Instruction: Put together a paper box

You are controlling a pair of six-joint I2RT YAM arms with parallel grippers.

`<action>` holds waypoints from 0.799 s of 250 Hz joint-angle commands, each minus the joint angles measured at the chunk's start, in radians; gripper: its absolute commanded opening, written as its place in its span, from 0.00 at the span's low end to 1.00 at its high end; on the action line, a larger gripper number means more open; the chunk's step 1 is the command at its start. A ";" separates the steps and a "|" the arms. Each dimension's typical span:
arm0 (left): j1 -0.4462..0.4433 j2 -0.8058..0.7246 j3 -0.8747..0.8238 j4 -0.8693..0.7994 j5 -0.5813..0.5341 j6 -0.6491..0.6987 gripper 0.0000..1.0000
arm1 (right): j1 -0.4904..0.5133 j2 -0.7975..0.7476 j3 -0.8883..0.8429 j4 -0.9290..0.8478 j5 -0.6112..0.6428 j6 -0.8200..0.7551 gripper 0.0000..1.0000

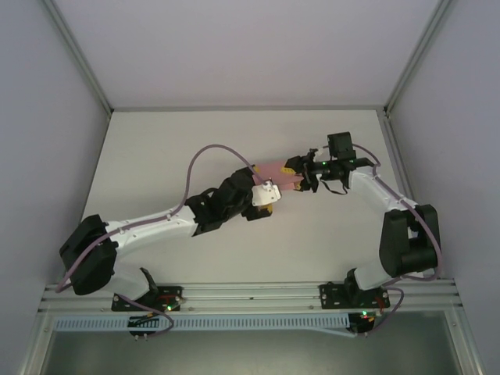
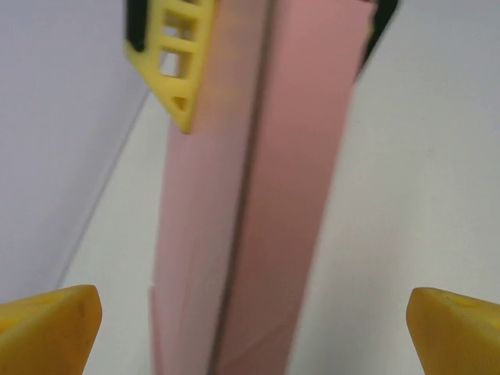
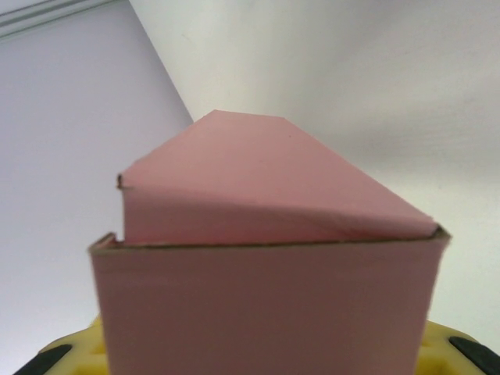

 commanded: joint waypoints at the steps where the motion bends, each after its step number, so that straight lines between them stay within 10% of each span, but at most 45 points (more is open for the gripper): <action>1: -0.002 0.026 0.005 0.102 -0.100 0.101 1.00 | -0.005 0.006 0.023 -0.086 -0.088 0.024 0.26; 88: -0.002 0.069 0.018 0.113 -0.106 0.134 0.99 | -0.007 -0.021 0.008 -0.010 -0.133 0.132 0.24; 200: -0.001 0.070 0.028 0.138 -0.137 0.147 0.49 | -0.007 -0.011 0.024 -0.163 -0.133 -0.013 0.34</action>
